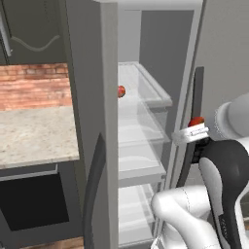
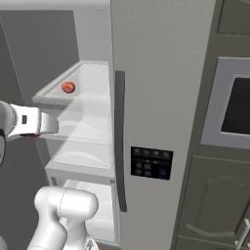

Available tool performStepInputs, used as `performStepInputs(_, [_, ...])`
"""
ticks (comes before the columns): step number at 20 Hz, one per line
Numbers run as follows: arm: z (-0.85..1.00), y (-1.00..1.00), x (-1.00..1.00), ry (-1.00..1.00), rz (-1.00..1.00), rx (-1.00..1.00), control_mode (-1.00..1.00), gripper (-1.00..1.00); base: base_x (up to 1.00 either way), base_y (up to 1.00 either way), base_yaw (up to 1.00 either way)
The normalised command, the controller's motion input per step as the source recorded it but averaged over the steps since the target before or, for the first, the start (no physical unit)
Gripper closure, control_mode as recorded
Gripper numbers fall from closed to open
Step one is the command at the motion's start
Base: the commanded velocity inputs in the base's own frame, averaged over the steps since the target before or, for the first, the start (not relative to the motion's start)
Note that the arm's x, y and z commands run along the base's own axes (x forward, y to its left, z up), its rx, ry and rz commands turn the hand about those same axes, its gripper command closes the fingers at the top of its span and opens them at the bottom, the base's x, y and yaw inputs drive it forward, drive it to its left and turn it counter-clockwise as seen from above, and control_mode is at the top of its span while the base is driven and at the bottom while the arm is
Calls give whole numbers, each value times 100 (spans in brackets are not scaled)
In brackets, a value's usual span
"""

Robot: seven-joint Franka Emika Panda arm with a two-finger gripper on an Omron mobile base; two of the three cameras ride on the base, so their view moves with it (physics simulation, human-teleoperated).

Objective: Pick the peach and apple from the fridge and place them inside the tupperware on the counter.

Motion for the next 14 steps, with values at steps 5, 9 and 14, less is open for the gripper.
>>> performStepInputs(5, [0,0,0,0,0,0,100,100,-86,0,0])
performStepInputs(9, [0,0,0,0,0,0,100,100,-98,4,0])
performStepInputs(14, [0,0,0,0,0,0,100,100,-97,26,0])
